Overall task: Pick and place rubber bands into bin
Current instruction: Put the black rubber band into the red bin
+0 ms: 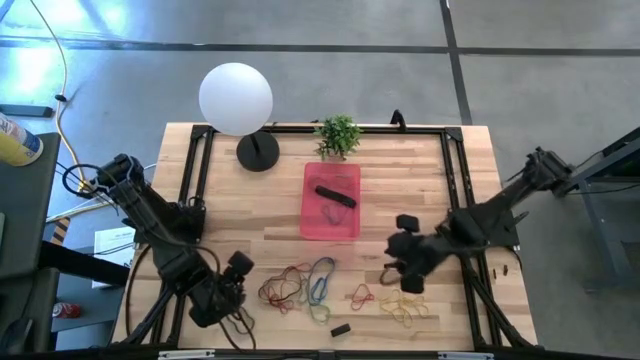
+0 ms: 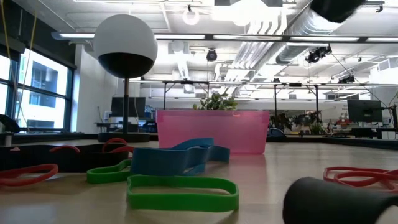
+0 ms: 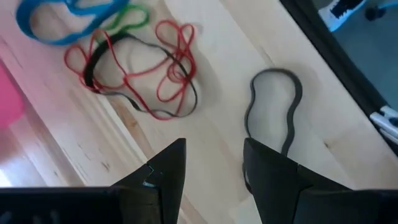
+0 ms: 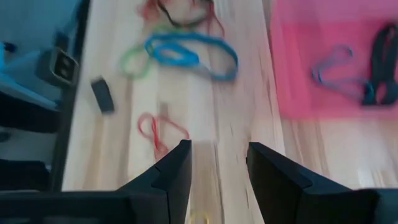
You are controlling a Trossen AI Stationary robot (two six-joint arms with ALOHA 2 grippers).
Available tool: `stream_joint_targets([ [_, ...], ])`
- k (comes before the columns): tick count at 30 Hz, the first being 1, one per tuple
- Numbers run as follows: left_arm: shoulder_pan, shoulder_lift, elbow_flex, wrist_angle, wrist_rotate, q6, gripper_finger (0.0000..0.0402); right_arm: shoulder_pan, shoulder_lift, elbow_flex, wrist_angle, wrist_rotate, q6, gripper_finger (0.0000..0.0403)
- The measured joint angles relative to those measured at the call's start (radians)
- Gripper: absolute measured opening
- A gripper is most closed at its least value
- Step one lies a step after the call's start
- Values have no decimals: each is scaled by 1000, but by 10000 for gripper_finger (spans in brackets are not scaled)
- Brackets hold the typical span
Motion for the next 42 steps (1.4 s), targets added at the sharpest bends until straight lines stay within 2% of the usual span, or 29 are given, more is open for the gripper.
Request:
stream_joint_targets([
  [5,4,0,-60,20,-1,-67,150,100,0,-5,-103,102,132,145],
  [8,4,0,-81,29,-4,-74,150,131,0,-5,-118,108,178,145],
  [17,4,0,-90,34,-32,-68,150,139,0,-5,52,-119,256,145],
  [26,4,0,-90,34,-48,-67,150,108,0,10,125,-124,140,145],
  [32,4,0,-90,34,-46,-67,150,65,0,13,178,-37,132,145],
  [38,4,0,-90,34,-45,-82,150,31,0,13,174,-115,54,145],
  [42,4,0,-90,36,-45,-95,150,15,0,13,174,-102,-11,145],
])
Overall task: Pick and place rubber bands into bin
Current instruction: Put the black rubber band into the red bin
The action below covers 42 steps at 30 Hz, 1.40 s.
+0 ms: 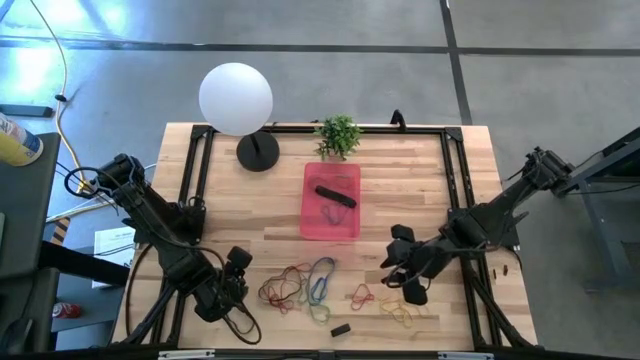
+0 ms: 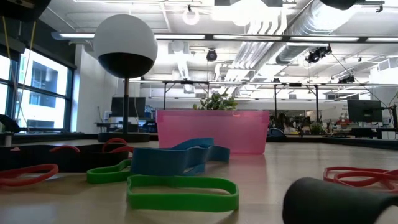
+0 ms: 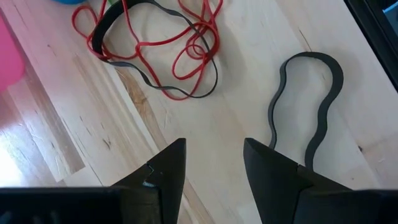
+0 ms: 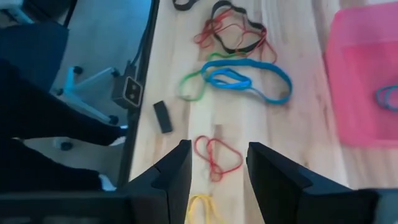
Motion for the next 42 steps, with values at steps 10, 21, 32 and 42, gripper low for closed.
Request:
stream_joint_targets([
  [10,-1,0,0,26,70,2,150,-30,0,-5,-64,19,-152,145],
  [21,-1,0,0,75,52,-9,150,-22,-200,-325,302,111,-261,145],
  [32,-1,102,-1,93,188,34,150,-22,-557,-701,707,146,-214,145],
  [42,-1,222,-1,161,221,37,150,-22,-610,-752,713,180,-208,145],
])
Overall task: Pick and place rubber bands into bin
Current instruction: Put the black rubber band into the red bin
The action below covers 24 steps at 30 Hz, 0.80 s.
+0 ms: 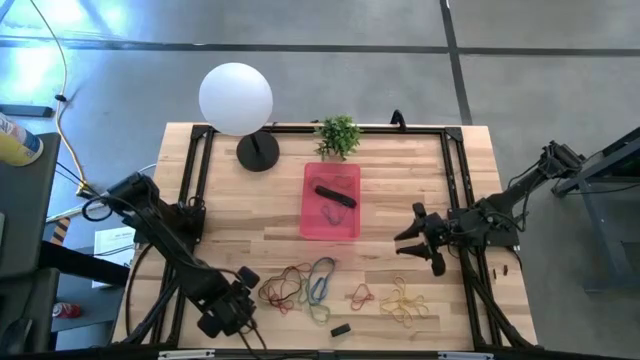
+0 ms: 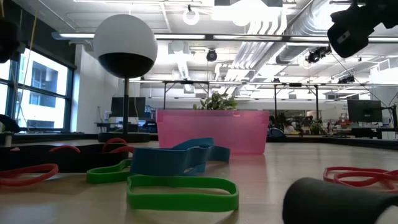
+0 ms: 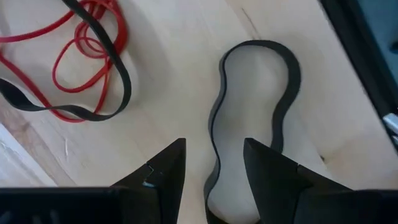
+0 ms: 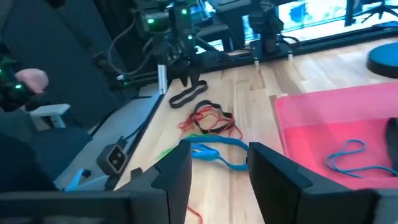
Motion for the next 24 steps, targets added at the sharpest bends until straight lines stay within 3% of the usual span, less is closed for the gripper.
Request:
stream_joint_targets([
  [24,0,78,-39,15,8,-31,143,-74,2,0,-4,3,-4,145],
])
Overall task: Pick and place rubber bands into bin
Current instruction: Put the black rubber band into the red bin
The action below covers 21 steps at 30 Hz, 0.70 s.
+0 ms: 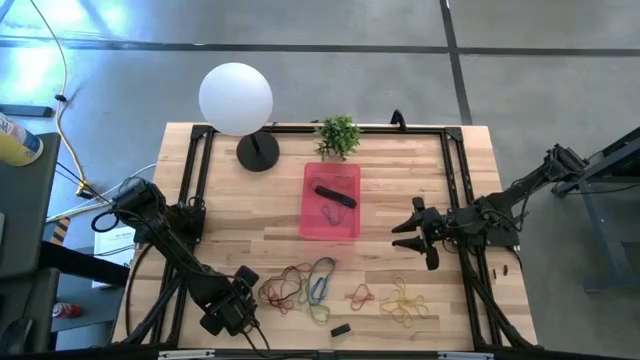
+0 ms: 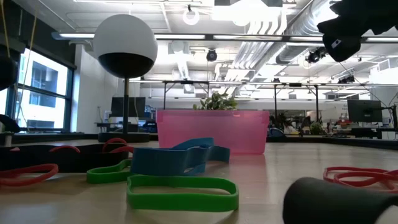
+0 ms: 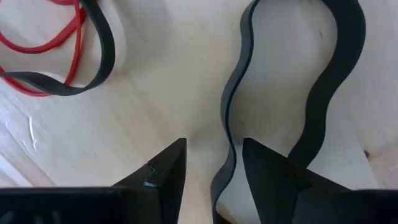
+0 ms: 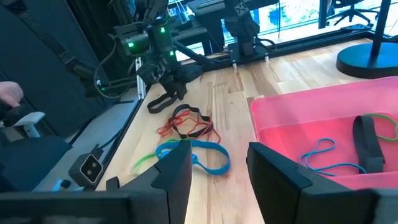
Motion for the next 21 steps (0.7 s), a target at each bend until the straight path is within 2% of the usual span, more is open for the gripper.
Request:
stream_joint_targets([
  [4,0,0,0,1,0,3,104,-10,0,0,-4,-1,0,145],
  [10,0,0,0,2,0,4,11,-32,0,0,-10,-1,0,145],
  [15,0,0,0,1,0,3,17,-48,0,1,-18,0,0,145],
  [21,0,-8,7,-4,0,-4,5,-60,1,1,-41,0,1,145],
])
